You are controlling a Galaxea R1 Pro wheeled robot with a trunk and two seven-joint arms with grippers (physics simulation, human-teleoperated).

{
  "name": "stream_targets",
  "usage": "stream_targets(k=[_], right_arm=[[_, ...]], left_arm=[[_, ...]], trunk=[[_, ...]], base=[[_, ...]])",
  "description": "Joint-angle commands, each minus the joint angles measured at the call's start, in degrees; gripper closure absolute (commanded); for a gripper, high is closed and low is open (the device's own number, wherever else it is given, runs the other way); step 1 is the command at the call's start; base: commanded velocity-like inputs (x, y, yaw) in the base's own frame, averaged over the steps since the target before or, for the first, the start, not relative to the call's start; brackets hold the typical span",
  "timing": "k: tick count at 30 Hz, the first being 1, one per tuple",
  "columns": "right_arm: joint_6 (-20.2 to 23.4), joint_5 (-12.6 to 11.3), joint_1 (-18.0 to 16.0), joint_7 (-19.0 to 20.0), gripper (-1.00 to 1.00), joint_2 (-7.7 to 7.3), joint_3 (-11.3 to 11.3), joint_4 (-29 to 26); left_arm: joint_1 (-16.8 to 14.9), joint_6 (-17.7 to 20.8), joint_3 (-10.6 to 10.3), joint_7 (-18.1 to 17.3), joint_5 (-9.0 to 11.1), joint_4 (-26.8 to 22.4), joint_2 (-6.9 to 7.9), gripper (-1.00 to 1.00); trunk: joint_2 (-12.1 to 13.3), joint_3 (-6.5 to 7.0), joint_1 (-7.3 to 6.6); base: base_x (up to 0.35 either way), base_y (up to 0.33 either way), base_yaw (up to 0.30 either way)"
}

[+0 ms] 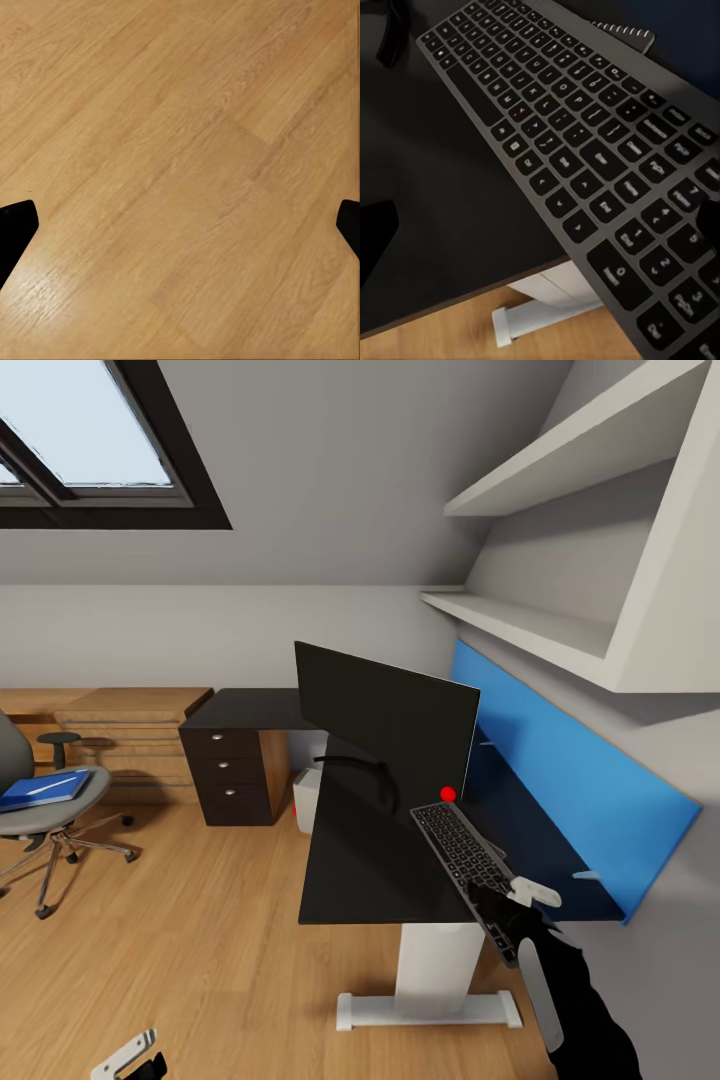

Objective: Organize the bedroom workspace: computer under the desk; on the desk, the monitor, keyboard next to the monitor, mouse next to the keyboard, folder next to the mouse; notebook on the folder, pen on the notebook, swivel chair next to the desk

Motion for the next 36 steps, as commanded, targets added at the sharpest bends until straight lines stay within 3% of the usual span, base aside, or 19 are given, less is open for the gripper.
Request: stream_targets(k=[1,7,13,20,26,28,31,36], right_arm=[[0.25,-0.62,-0.04,-0.36,-1.0,0.04,-0.05,-0.11],[0.31,-1.71,-0.04,-0.36,-1.0,-0.09,-0.24,-0.97],[0.44,-5.34,-0.04,-0.36,-1.0,-0.8,-1.06,-1.1],[2.33,-11.33,-0.04,-0.28,-1.0,-1.37,-6.81,-1.08],[6.76,-18.14,-0.04,-0.16,-1.0,-2.11,-14.57,-1.06],[9.04,-22.17,-0.04,-0.17,-1.0,-2.84,-17.85,-1.02],[11.59,-26.26,-0.04,-0.15,-1.0,-3.63,-19.5,-0.97],[15.28,-31.47,-0.04,-0.11,-1.0,-5.29,-20.42,-0.69]], left_arm=[[-0.03,-0.86,-0.14,0.1,0.39,0.08,-0.06,-1.0],[-0.04,-3.37,-0.23,-0.09,-0.98,1.5,-0.31,-1.0],[-0.02,-3.56,-0.26,-0.19,-1.13,1.71,-0.2,-1.0],[-0.01,-3.6,-0.24,-0.14,-1.15,1.74,-0.2,-1.0],[-0.03,-3.67,-0.23,0.0,-1.21,1.74,-0.12,-1.0],[-0.04,-3.67,-0.19,0.03,-1.23,1.74,-0.15,-1.0],[-0.03,-3.68,-0.16,0.05,-1.24,1.74,-0.17,-1.0],[-0.02,-3.68,-0.15,0.05,-1.24,1.74,-0.19,-1.0]], trunk=[[-0.04,-0.07,0.0],[-0.85,-0.43,0.44],[-3.25,-1.5,1.76],[-6.06,-2.76,3.3],[-8.47,-3.84,4.62],[-9.27,-4.2,5.05],[-10.47,-4.74,5.71],[-12.48,-5.63,6.81]], base=[[0.0,0.0,-0.003],[0.0,0.0,-0.001],[0.0,0.0,0.0],[0.0,0.0,0.0],[0.0,0.0,0.0],[0.0,0.0,0.0],[0.0,0.0,0.0],[0.0,0.0,0.0]])
